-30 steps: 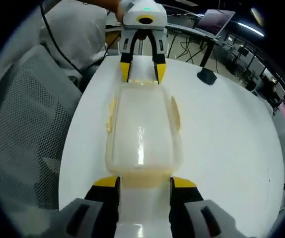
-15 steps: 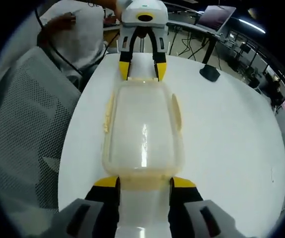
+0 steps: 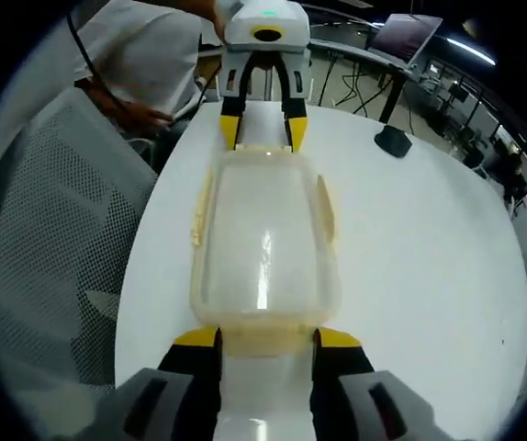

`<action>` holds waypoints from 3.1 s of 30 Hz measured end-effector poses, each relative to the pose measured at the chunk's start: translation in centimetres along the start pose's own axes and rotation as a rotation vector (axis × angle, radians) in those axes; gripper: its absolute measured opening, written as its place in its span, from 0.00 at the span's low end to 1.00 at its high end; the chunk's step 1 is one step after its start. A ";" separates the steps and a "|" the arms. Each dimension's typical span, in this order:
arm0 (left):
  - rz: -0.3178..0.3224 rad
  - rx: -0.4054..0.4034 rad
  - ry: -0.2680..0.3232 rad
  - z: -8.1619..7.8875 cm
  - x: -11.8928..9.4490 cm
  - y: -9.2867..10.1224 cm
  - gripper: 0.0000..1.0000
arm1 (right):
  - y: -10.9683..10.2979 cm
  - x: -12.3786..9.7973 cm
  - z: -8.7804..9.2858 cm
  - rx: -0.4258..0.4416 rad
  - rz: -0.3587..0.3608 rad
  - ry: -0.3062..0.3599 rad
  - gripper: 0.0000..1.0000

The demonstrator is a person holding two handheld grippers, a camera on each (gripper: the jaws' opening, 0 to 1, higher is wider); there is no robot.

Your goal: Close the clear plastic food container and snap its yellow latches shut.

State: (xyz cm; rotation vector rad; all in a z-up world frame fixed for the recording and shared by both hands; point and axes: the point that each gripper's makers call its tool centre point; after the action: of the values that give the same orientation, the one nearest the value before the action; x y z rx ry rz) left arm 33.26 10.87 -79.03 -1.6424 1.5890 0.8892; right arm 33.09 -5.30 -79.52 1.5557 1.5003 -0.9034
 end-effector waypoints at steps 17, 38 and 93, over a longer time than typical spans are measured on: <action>-0.028 0.023 -0.036 -2.9 -3.8 1.0 0.38 | -0.9 -4.3 -1.7 -0.022 0.002 0.043 0.36; -0.055 0.051 -0.033 -10.0 -4.8 2.7 0.38 | -2.5 -11.4 0.9 -0.037 0.052 0.044 0.36; -0.016 0.088 -0.092 -23.1 6.6 -0.4 0.38 | -0.1 -17.1 17.1 0.039 0.045 0.039 0.36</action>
State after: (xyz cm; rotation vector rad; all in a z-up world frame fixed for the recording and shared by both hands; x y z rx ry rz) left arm 34.24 -12.12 -72.11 -1.5296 1.5284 0.8618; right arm 32.58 -28.21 -71.78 1.6367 1.4771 -0.8861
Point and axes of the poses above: the point that each gripper's makers call its tool centre point, and the gripper's own axes: x roughly forward along the fingers, y roughly to its right, z roughly out of its underside
